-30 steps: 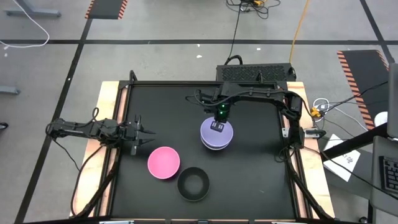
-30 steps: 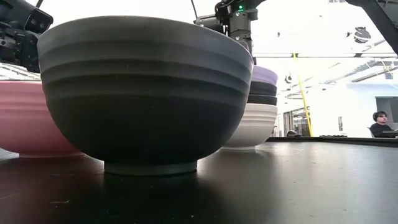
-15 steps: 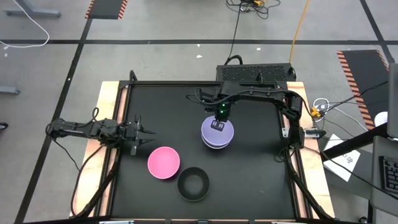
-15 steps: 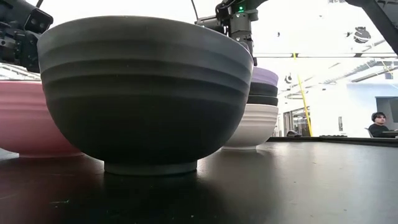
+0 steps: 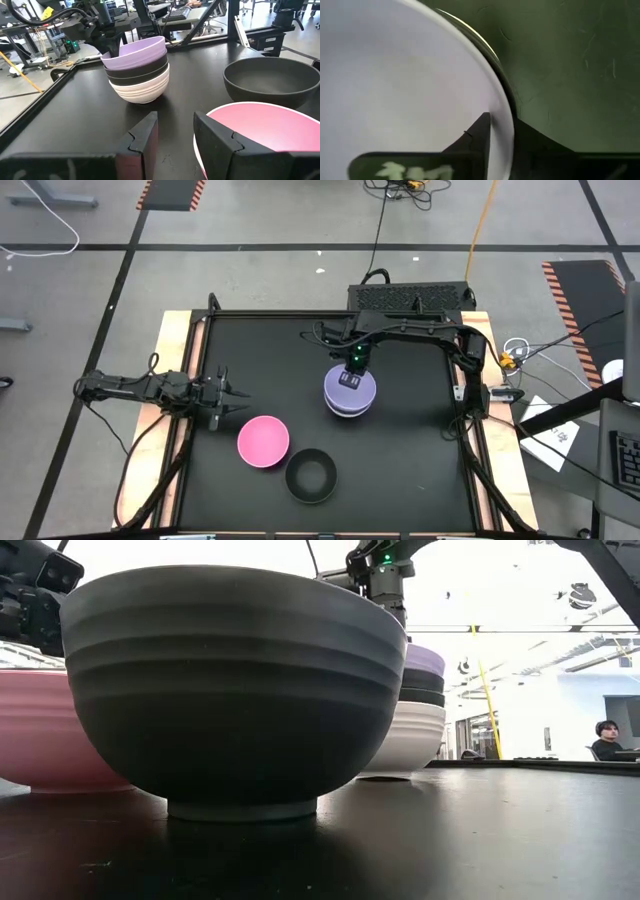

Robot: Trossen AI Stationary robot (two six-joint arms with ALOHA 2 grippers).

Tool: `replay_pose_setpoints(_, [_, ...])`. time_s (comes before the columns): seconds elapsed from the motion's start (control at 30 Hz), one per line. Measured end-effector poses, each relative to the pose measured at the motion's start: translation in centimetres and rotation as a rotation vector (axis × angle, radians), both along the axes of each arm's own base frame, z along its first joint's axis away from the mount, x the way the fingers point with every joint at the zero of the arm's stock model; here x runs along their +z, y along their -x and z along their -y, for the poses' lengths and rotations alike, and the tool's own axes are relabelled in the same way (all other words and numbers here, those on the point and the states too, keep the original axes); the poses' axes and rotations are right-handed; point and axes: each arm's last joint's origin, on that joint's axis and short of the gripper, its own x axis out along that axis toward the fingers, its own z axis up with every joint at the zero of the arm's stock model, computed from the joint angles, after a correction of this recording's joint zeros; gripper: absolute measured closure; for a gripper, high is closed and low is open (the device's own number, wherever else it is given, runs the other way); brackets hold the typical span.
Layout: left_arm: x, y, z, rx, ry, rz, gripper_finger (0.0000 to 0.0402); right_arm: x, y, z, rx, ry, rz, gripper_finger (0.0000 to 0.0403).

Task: Nest bowls inside each other
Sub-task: Stack the purple bowl on top of the black bowl

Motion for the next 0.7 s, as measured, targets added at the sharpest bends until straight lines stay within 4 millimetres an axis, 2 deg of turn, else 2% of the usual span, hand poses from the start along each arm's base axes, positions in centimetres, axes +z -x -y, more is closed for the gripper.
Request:
replay_pose_setpoints(0.17, [0.0,0.0,0.0,0.000,0.000,0.000,0.0273,0.0,-0.1,0.0,-0.004,-0.007,0.012,0.0335])
replay_pose_setpoints(0.43, [0.0,0.0,0.0,-0.004,0.001,0.000,0.0273,0.0,-0.1,-0.1,-0.015,-0.031,0.021,0.0333])
replay_pose_setpoints(0.7, [0.0,0.0,0.0,-0.004,0.005,-0.001,0.0273,1.4,-0.5,-0.5,-0.002,-0.024,0.147,0.0332])
